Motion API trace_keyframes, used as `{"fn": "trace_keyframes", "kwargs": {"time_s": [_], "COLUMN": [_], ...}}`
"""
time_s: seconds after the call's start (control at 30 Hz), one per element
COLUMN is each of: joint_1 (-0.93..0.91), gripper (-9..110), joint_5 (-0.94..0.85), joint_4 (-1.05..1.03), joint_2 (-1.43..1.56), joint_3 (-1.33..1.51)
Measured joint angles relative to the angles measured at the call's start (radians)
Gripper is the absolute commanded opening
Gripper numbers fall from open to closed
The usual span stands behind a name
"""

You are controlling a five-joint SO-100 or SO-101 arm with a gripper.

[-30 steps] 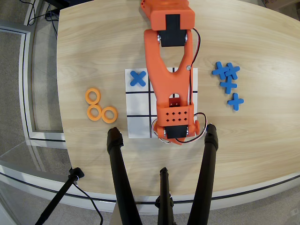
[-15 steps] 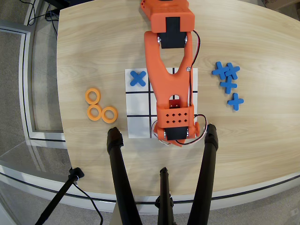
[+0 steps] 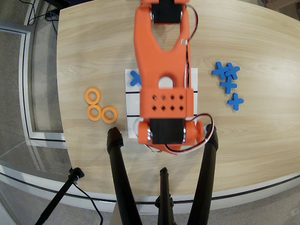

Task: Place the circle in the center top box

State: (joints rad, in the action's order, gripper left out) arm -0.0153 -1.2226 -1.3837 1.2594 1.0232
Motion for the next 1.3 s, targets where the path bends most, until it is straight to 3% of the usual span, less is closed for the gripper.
{"fn": "trace_keyframes", "kwargs": {"time_s": [0.2,0.57,0.8,1.3], "joint_1": [-0.034,-0.006,0.009,0.011], "gripper": [13,13,13,13], "joint_5": [-0.083,-0.204,-0.276,-0.334], "joint_4": [0.005,0.299,0.37,0.353], "joint_2": [0.345,1.046,1.468,1.971], "joint_3": [0.348,1.221,1.672,2.114]}}
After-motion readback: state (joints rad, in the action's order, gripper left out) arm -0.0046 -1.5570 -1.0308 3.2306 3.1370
